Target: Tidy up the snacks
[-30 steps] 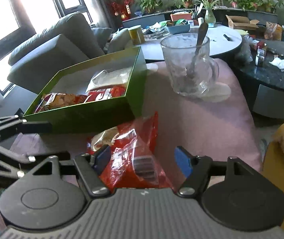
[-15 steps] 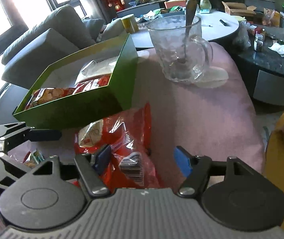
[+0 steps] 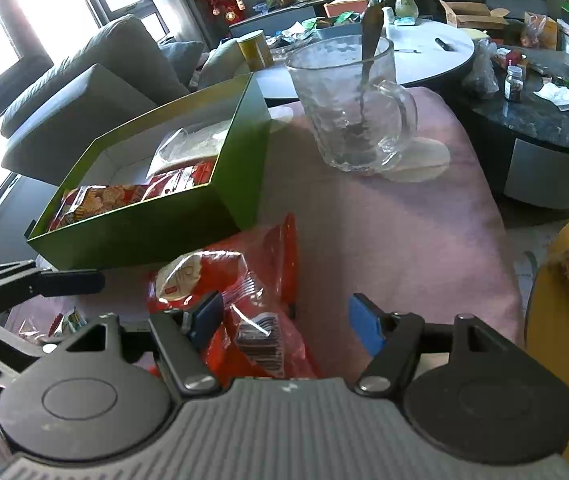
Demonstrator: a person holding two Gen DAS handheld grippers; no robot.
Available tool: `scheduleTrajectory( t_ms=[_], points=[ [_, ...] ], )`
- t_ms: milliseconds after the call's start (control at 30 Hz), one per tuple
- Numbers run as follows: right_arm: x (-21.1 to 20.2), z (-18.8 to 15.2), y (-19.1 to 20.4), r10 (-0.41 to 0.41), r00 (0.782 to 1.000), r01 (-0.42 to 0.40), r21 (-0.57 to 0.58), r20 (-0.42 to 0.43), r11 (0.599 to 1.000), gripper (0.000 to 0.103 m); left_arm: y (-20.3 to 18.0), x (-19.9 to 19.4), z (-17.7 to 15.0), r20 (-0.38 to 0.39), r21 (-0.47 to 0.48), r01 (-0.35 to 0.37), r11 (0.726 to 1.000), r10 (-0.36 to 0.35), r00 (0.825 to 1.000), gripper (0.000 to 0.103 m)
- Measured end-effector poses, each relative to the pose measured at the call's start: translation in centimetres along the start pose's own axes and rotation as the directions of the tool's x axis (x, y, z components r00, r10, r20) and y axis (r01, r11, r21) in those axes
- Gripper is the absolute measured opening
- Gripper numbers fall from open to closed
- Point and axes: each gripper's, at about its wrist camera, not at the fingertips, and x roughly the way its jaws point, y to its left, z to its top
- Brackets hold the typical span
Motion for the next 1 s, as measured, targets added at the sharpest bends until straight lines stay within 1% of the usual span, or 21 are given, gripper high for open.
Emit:
scheduleTrajectory(
  t_ms=[133, 200, 300, 433, 567, 667, 733, 833, 900, 933, 1000],
  points=[
    [-0.3, 0.3, -0.2, 0.0, 1.0, 0.0, 0.012, 0.011, 1.0, 0.068, 0.1, 1.6, 0.1, -0.027, -0.031, 0.006, 1.0, -0.007, 1.0, 0.094],
    [-0.2, 0.4, -0.1, 0.007, 1.0, -0.007, 0.009, 0.004, 1.0, 0.068, 0.2, 2.0, 0.0, -0.026, -0.047, 0.004, 0.999, -0.006, 1.0, 0.099],
    [0.4, 0.3, 0.3, 0.018, 1.0, -0.018, -0.011, -0.015, 1.0, 0.068, 0.5, 2.1, -0.1, -0.03, -0.072, 0.015, 0.997, -0.017, 0.999, 0.1],
    [0.8, 0.3, 0.4, 0.048, 0.999, -0.048, 0.001, -0.027, 0.999, 0.068, 1.0, 1.9, -0.3, -0.05, -0.129, 0.019, 0.992, -0.025, 0.998, 0.1],
    [0.9, 0.4, 0.4, 0.064, 0.997, -0.063, 0.011, -0.042, 0.998, 0.068, 1.0, 2.2, -0.3, -0.045, -0.135, 0.038, 0.99, -0.044, 0.998, 0.1],
    [1.0, 0.5, 0.5, 0.066, 0.997, -0.065, 0.017, -0.05, 0.998, 0.068, 0.5, 2.7, -0.3, -0.052, -0.114, 0.063, 0.991, -0.069, 0.996, 0.099],
    [1.1, 0.5, 0.7, 0.071, 0.996, -0.07, 0.017, -0.06, 0.997, 0.068, 0.2, 2.9, -0.3, -0.041, -0.092, 0.062, 0.994, -0.066, 0.997, 0.098],
    [1.4, 0.6, 0.9, 0.079, 0.994, -0.078, 0.014, -0.069, 0.997, 0.068, 0.1, 2.8, -0.4, -0.027, -0.074, 0.075, 0.994, -0.077, 0.997, 0.093],
    [1.6, 0.7, 1.0, 0.099, 0.992, -0.097, 0.025, -0.083, 0.995, 0.068, -0.1, 2.5, -0.5, -0.017, -0.063, 0.081, 0.995, -0.082, 0.997, 0.088],
    [1.7, 0.7, 1.1, 0.109, 0.99, -0.107, 0.032, -0.089, 0.994, 0.068, -0.2, 2.4, -0.5, -0.01, -0.053, 0.079, 0.995, -0.08, 0.997, 0.087],
    [1.7, 0.8, 1.4, 0.12, 0.988, -0.117, 0.034, -0.095, 0.992, 0.068, -0.7, 2.0, -0.6, 0.014, -0.017, 0.08, 0.997, -0.08, 0.997, 0.08]
  ],
)
